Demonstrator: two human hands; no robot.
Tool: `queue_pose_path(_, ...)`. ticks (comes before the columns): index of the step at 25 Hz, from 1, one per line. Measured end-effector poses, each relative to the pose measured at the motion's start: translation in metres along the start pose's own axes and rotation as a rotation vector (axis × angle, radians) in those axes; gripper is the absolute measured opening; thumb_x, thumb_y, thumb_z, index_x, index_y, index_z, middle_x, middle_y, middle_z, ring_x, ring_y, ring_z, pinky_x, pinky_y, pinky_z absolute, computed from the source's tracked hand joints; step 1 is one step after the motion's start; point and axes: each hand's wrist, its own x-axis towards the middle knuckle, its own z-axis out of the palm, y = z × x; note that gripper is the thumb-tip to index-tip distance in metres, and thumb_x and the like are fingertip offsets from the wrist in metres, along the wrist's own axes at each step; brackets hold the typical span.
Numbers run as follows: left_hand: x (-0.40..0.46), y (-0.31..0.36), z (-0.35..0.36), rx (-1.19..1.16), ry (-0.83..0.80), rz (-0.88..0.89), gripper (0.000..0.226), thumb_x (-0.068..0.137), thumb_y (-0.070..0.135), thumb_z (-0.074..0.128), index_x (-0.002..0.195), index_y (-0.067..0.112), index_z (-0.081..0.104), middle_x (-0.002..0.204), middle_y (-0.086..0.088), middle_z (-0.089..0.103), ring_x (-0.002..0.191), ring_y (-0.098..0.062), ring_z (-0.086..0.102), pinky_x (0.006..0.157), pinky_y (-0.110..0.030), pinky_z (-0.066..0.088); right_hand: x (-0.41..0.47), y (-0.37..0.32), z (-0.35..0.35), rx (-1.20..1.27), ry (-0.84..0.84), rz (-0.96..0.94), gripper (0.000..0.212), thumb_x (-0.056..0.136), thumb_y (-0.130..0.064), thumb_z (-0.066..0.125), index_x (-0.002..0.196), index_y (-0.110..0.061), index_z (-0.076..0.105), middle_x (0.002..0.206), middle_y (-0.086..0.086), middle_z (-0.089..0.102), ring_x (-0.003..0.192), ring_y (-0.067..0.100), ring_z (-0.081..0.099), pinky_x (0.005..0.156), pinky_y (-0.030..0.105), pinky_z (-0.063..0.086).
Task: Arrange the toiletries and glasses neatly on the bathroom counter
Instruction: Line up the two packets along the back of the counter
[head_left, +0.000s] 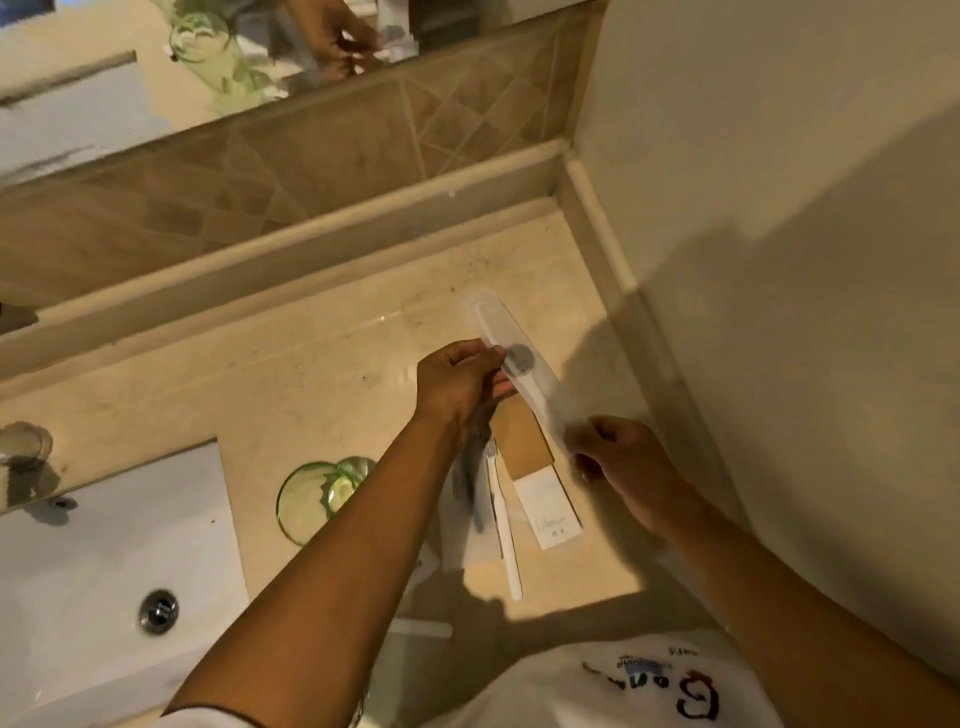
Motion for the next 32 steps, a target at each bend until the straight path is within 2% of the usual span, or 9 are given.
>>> queue_pose_path(6, 0.086, 0.044, 0.061, 0.163, -0.071, 0.041, 0.020, 0.086, -0.007, 0.070, 0.104, -0.016, 0.065, 0.081, -0.026, 0.064, 0.053, -0.027, 0.063, 0.052, -0.032, 0.060, 0.062, -0.030, 0.008, 0.288, 0.306, 0.055, 0.015, 0.093, -0.021, 0.068, 0.085, -0.008, 0.070, 0.064, 0.007, 0.061, 0.060, 0.020, 0.056, 0.057, 0.033, 0.048)
queue_pose_path(11, 0.131, 0.048, 0.086, 0.397, -0.105, 0.166, 0.008, 0.086, -0.001, 0.072, 0.088, -0.008, 0.073, 0.076, -0.031, 0.071, 0.061, -0.041, 0.071, 0.059, -0.042, 0.063, 0.088, -0.038, 0.019, 0.093, 0.558, -0.012, 0.016, 0.095, -0.028, 0.064, 0.087, -0.014, 0.066, 0.069, 0.001, 0.067, 0.056, 0.008, 0.063, 0.049, 0.016, 0.050)
queue_pose_path(13, 0.139, 0.048, 0.089, 0.458, -0.113, 0.213, 0.008, 0.086, 0.004, 0.073, 0.086, -0.004, 0.074, 0.068, -0.026, 0.072, 0.055, -0.034, 0.071, 0.058, -0.036, 0.061, 0.094, -0.036, 0.024, 0.030, 0.581, -0.019, 0.013, 0.095, -0.030, 0.064, 0.091, -0.018, 0.064, 0.080, 0.001, 0.068, 0.066, 0.008, 0.067, 0.052, 0.015, 0.051)
queue_pose_path(16, 0.140, 0.050, 0.087, 0.495, -0.131, 0.254, 0.011, 0.087, 0.007, 0.073, 0.079, -0.001, 0.075, 0.064, -0.022, 0.072, 0.055, -0.035, 0.071, 0.062, -0.042, 0.064, 0.097, -0.033, 0.026, 0.001, 0.582, -0.026, 0.009, 0.095, -0.030, 0.064, 0.093, -0.022, 0.063, 0.084, -0.003, 0.069, 0.073, 0.002, 0.068, 0.057, 0.016, 0.055)
queue_pose_path(20, 0.138, 0.052, 0.080, 0.624, -0.086, 0.385, 0.015, 0.088, 0.012, 0.069, 0.075, 0.008, 0.077, 0.064, -0.011, 0.073, 0.062, -0.026, 0.072, 0.066, -0.039, 0.063, 0.092, -0.030, 0.018, -0.029, 0.557, -0.068, 0.010, 0.095, -0.026, 0.065, 0.103, -0.021, 0.066, 0.093, -0.009, 0.070, 0.085, 0.001, 0.068, 0.077, 0.023, 0.060)
queue_pose_path(24, 0.138, 0.046, 0.062, 1.111, -0.078, 0.867, 0.022, 0.095, 0.025, 0.060, 0.109, 0.014, 0.073, 0.101, -0.004, 0.073, 0.096, -0.022, 0.065, 0.083, -0.036, 0.054, 0.073, -0.019, 0.019, -0.350, 0.590, -0.285, 0.036, 0.094, -0.029, 0.064, 0.129, -0.021, 0.059, 0.107, -0.009, 0.065, 0.094, 0.002, 0.063, 0.080, 0.015, 0.053)
queue_pose_path(27, 0.145, 0.038, 0.053, 1.461, -0.222, 1.177, 0.036, 0.098, 0.035, 0.053, 0.130, 0.022, 0.063, 0.140, -0.011, 0.057, 0.132, -0.033, 0.047, 0.106, -0.047, 0.043, 0.078, -0.019, 0.028, -0.749, 0.508, -0.465, 0.047, 0.090, -0.021, 0.068, 0.135, -0.018, 0.055, 0.131, 0.003, 0.059, 0.117, 0.017, 0.057, 0.094, 0.029, 0.053)
queue_pose_path(29, 0.149, 0.036, 0.052, 1.613, -0.307, 1.164, 0.043, 0.098, 0.042, 0.048, 0.138, 0.029, 0.054, 0.155, -0.015, 0.041, 0.147, -0.037, 0.030, 0.117, -0.054, 0.030, 0.089, -0.023, 0.034, -0.926, 0.494, -0.442, 0.053, 0.086, -0.020, 0.070, 0.136, -0.016, 0.056, 0.145, 0.007, 0.051, 0.131, 0.024, 0.048, 0.102, 0.037, 0.048)
queue_pose_path(32, 0.149, 0.034, 0.053, 1.709, -0.369, 1.058, 0.056, 0.097, 0.052, 0.044, 0.150, 0.033, 0.039, 0.164, -0.015, 0.023, 0.154, -0.036, 0.012, 0.124, -0.056, 0.014, 0.097, -0.026, 0.040, -0.960, 0.502, -0.364, 0.056, 0.084, -0.021, 0.069, 0.138, -0.015, 0.054, 0.150, 0.011, 0.046, 0.134, 0.028, 0.044, 0.102, 0.040, 0.045)
